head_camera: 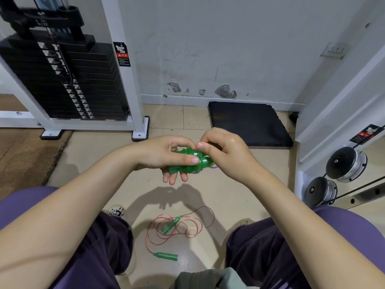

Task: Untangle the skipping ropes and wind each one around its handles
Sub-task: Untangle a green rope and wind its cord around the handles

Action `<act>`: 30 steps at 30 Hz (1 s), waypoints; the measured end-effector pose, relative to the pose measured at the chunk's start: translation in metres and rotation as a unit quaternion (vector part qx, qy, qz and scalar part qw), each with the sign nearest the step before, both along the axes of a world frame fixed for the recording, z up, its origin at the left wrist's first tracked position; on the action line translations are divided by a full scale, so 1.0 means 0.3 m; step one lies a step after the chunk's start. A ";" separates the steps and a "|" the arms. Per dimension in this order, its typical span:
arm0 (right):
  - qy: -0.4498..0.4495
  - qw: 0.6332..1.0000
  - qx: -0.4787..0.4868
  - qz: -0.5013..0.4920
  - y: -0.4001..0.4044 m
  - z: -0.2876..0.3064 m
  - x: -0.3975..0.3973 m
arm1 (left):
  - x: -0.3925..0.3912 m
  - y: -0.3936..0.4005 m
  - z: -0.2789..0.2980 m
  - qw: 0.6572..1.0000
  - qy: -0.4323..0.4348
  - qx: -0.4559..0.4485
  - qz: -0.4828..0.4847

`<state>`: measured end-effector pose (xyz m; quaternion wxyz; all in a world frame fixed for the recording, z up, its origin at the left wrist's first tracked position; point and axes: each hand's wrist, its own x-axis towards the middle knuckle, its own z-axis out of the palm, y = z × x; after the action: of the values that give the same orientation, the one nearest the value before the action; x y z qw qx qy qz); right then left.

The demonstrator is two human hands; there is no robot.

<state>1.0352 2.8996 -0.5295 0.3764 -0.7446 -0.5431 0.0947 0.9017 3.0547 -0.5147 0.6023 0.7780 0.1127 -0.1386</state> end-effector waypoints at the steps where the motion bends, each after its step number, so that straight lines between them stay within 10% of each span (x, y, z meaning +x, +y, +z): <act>1: 0.001 1.000 -0.004 0.000 0.002 -0.005 -0.001 | 0.000 -0.003 -0.006 1.000 0.004 0.003 -0.004; 30: 0.433 0.901 -0.010 0.002 -0.010 0.010 0.018 | 0.001 -0.029 -0.036 0.969 -0.176 0.026 0.172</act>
<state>1.0405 2.8965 -0.5266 0.5669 -0.6327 -0.3275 0.4137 0.9019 3.0461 -0.5256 0.6072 0.7743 0.1408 0.1096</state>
